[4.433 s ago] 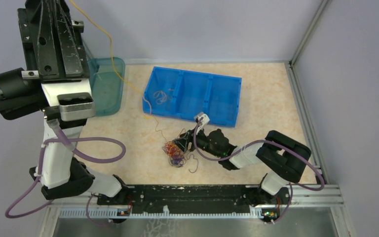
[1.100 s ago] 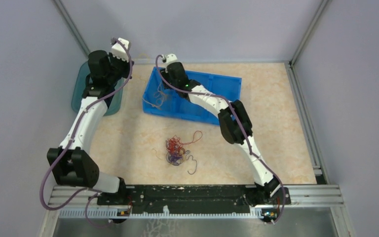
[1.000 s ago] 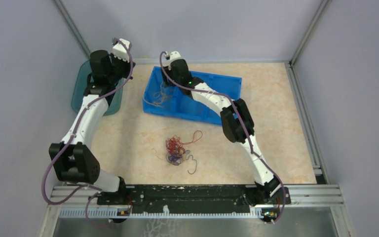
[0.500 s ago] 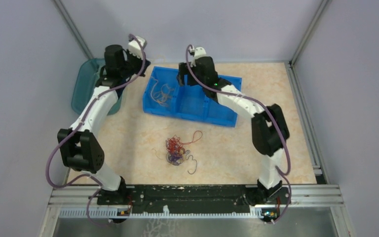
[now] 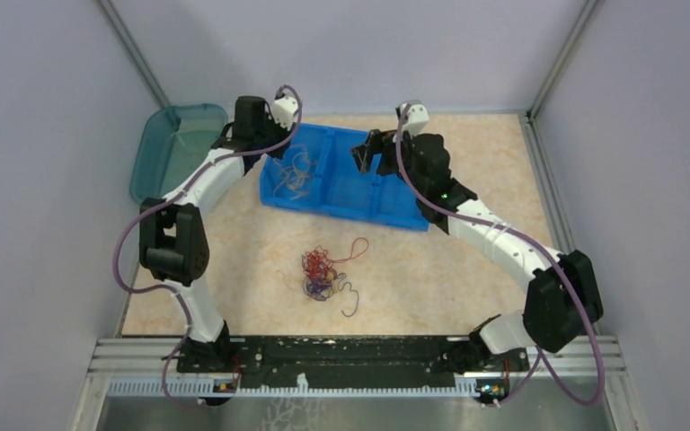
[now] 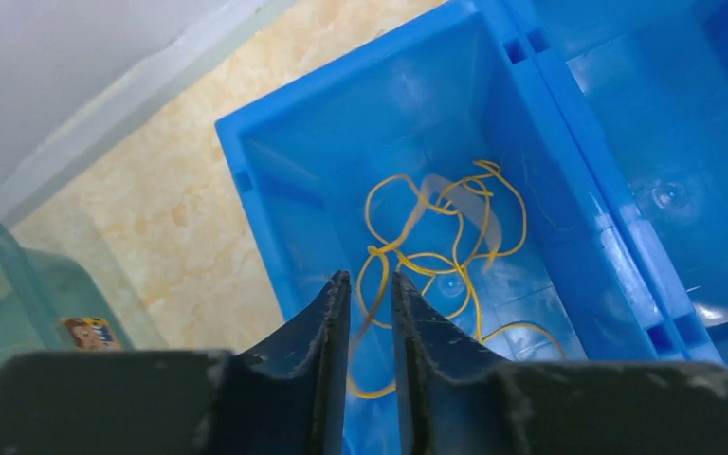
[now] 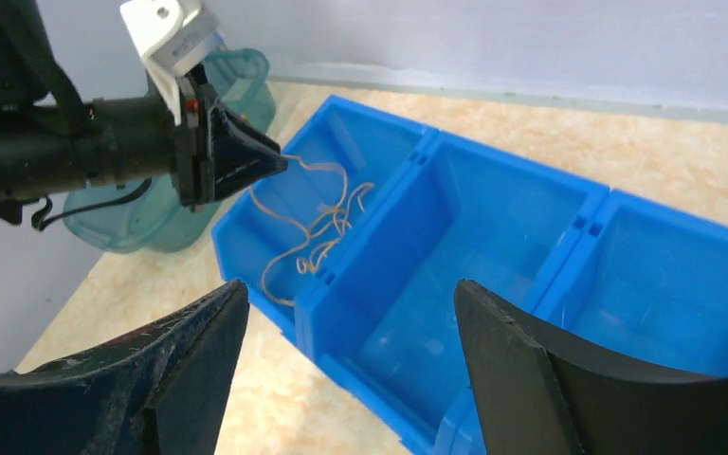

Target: Untangle the cables

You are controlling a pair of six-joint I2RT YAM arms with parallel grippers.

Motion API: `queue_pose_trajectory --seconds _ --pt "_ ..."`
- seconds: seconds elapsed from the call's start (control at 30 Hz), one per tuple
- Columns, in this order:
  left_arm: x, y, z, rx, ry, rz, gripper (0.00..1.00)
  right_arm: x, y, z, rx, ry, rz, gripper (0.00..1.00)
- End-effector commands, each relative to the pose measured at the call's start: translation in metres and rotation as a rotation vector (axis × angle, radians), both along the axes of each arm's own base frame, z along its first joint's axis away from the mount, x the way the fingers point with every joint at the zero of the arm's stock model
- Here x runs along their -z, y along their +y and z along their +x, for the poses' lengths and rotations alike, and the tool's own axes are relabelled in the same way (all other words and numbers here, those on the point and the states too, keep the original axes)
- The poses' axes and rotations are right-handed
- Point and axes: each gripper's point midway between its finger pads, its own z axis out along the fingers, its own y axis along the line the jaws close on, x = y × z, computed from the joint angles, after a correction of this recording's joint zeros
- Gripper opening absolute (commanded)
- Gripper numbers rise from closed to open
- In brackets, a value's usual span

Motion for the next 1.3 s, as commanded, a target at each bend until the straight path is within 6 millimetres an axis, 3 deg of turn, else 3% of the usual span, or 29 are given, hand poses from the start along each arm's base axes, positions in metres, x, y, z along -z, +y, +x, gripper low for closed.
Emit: queue_pose_trajectory --seconds 0.0,0.1,0.2,0.33,0.4,0.5,0.57,0.7,0.8,0.9,1.03,1.27 --pt "-0.005 0.001 0.002 0.047 0.010 0.069 0.40 -0.016 -0.007 -0.016 -0.007 -0.034 0.066 0.81" --pt "-0.012 -0.006 -0.005 0.111 0.040 0.064 0.68 -0.011 -0.009 -0.025 -0.025 -0.024 0.061 0.82" --pt "-0.032 -0.012 -0.017 0.180 0.045 0.056 0.94 -0.006 -0.010 -0.034 -0.050 -0.027 0.048 0.83" --pt "-0.070 -0.013 -0.041 0.269 0.024 0.016 1.00 -0.010 -0.002 -0.056 -0.151 -0.103 0.039 0.83" --pt "-0.084 -0.014 -0.066 0.356 0.037 -0.020 1.00 -0.007 0.011 -0.073 -0.249 -0.142 0.002 0.83" --pt "-0.074 -0.016 -0.134 0.560 0.104 -0.002 1.00 0.016 0.039 -0.104 -0.408 -0.152 -0.088 0.83" --pt "-0.071 -0.016 -0.184 0.725 0.052 0.042 1.00 0.037 0.050 -0.116 -0.467 -0.114 -0.128 0.84" --pt "-0.020 -0.005 -0.284 1.017 0.097 0.190 1.00 0.066 0.055 -0.126 -0.480 -0.055 -0.107 0.83" --pt "0.015 0.002 -0.331 1.134 0.113 0.297 1.00 0.074 0.058 -0.131 -0.485 -0.027 -0.068 0.83" --pt "0.037 -0.002 -0.351 1.191 0.085 0.341 0.98 0.078 0.063 -0.135 -0.497 -0.012 -0.057 0.83" --pt "0.061 -0.003 -0.356 1.254 0.030 0.390 0.92 0.075 0.066 -0.139 -0.513 -0.016 -0.049 0.82" --pt "0.083 -0.007 -0.332 1.290 -0.183 0.538 0.82 0.070 0.067 -0.142 -0.531 -0.023 -0.040 0.81"
